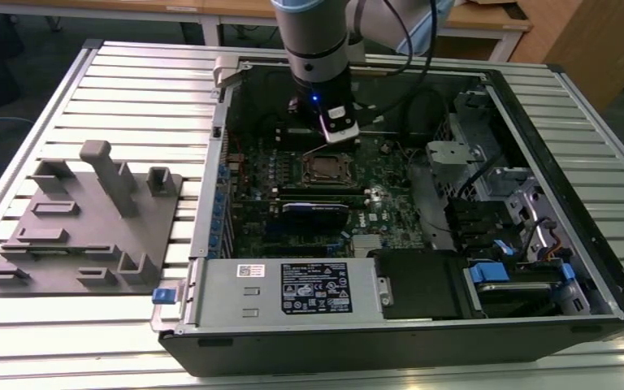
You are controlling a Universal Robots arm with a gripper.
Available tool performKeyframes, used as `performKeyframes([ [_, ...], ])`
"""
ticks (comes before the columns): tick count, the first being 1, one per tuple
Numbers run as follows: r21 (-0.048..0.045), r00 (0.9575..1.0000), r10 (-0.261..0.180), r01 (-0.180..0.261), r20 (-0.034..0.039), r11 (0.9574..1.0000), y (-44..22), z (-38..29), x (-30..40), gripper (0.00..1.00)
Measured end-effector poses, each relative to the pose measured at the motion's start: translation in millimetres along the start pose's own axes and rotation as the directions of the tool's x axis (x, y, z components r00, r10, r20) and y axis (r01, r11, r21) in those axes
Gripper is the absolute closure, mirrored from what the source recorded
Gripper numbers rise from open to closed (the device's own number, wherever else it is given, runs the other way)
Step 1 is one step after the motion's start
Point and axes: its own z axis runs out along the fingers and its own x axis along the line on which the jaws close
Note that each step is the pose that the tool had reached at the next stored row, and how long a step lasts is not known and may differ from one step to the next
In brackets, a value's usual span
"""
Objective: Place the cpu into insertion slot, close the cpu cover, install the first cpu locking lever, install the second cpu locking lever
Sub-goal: 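Install the first cpu locking lever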
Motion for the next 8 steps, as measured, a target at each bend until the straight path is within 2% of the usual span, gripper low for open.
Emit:
performKeyframes([
  [1, -0.0010, 1.0000, 0.000, 0.000, 0.0029, 1.0000, -0.1, 0.3, 0.1, 0.90],
  [7, -0.0108, 0.9995, -0.001, 0.002, 0.0305, 0.9999, -1.0, 3.4, 0.7, 0.90],
  [8, -0.0128, 0.9994, -0.002, 0.002, 0.0332, 0.9999, -1.2, 3.9, 1.1, 0.90],
])
